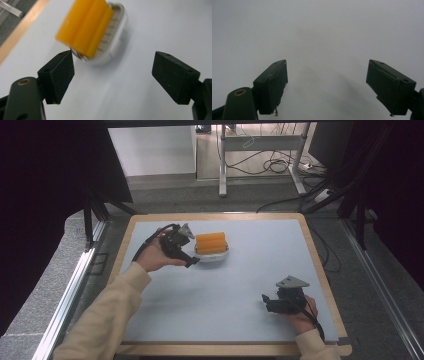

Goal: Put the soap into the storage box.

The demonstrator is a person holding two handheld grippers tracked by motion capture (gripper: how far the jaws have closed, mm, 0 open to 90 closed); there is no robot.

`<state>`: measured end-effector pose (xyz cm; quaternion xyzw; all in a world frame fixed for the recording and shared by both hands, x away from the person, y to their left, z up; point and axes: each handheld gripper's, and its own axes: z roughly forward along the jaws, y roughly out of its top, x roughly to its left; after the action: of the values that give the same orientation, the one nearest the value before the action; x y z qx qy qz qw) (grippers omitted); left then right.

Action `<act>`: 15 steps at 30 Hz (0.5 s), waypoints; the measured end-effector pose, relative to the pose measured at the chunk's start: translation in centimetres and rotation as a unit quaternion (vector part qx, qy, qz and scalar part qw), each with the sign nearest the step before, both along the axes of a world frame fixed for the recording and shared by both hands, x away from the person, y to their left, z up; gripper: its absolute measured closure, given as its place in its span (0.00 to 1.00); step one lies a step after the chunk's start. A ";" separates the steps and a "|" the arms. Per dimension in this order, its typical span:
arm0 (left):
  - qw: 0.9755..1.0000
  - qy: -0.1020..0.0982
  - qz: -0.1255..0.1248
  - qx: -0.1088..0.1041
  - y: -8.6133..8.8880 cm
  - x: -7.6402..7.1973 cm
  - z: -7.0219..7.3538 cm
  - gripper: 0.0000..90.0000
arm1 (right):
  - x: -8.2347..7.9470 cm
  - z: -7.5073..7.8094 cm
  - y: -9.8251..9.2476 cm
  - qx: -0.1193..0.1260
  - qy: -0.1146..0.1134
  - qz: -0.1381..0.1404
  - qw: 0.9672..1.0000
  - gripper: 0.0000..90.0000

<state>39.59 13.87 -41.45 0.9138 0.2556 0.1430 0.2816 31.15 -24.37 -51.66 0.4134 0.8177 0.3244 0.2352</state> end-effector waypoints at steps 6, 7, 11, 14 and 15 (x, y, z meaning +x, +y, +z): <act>0.999 -0.004 0.039 -0.031 2.2 -3.7 -1.3 0.20 | -0.1 0.1 0.0 -0.002 -0.001 -0.002 1.000 0.20; 0.999 -0.009 0.042 -0.029 2.4 -4.2 -1.5 0.21 | -0.1 0.1 0.1 -0.003 -0.001 -0.002 1.000 0.20; 0.997 -0.012 0.058 -0.047 3.4 -6.8 -2.8 0.21 | -0.1 0.0 0.1 -0.004 -0.001 -0.004 1.000 0.20; 0.996 -0.007 0.065 -0.056 4.1 -8.3 -3.5 0.21 | -0.2 0.0 0.1 -0.005 0.000 -0.004 1.000 0.20; 0.996 -0.004 0.068 -0.060 4.5 -8.9 -3.9 0.21 | -0.2 0.0 0.1 -0.005 0.000 -0.004 1.000 0.20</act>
<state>30.68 18.38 -45.36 0.8751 0.3239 0.1499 0.3270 30.96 -24.25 -51.63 0.4153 0.8176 0.3196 0.2386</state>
